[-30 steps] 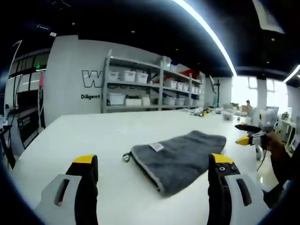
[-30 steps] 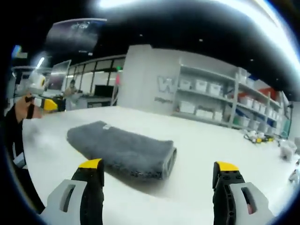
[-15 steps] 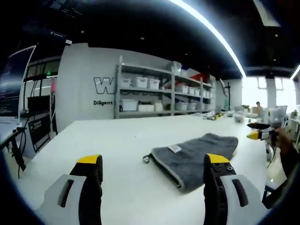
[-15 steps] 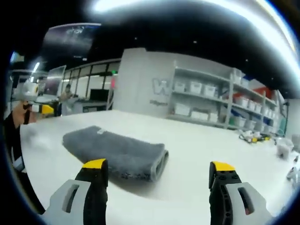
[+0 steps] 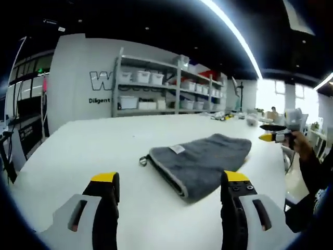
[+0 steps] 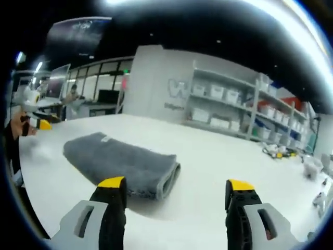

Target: Open the folded towel by lifting each exposed corner and separating the folded layers until the towel lies flat within the target outline without major curled edges

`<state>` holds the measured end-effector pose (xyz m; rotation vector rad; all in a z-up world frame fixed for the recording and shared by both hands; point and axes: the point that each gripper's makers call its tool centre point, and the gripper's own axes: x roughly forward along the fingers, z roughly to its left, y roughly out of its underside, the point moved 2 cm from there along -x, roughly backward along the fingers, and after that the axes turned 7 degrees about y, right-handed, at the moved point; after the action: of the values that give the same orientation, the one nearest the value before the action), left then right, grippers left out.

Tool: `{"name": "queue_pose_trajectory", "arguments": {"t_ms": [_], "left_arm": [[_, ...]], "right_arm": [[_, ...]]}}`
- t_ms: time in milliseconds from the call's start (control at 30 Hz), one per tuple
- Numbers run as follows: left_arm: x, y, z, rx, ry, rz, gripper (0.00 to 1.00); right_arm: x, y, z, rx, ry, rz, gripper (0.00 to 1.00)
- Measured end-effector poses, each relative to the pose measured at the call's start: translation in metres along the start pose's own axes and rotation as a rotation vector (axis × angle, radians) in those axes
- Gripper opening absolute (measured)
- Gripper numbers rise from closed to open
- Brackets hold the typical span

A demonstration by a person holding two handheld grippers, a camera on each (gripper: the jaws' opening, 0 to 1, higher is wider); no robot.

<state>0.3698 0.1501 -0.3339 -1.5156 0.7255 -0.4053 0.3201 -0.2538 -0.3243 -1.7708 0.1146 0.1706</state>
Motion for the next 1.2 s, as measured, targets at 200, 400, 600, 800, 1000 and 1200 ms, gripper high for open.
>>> {"name": "queue_pose_trajectory", "arguments": {"t_ms": [200,400,600,800,1000,1200], "left_arm": [[0.008,0.006,0.001,-0.027,0.008,0.004,0.73],[0.019,0.027,0.007,-0.040,0.017,0.083,0.67],[0.029,0.030,-0.013,-0.036,0.071,0.104,0.64],[0.037,0.035,-0.025,-0.028,0.113,0.124,0.57],[0.039,0.045,-0.025,-0.029,0.110,0.169,0.50],[0.045,0.045,-0.031,-0.055,0.140,0.161,0.43]], "right_arm": [[0.010,0.017,0.016,-0.031,-0.071,0.088,0.60],[0.016,0.014,0.015,-0.024,-0.077,0.091,0.55],[0.022,0.013,0.018,-0.028,-0.081,0.085,0.56],[0.027,0.016,0.021,-0.040,-0.100,0.099,0.44],[0.032,0.020,0.019,-0.061,-0.107,0.117,0.40],[0.038,0.019,0.023,-0.064,-0.118,0.115,0.32]]}}
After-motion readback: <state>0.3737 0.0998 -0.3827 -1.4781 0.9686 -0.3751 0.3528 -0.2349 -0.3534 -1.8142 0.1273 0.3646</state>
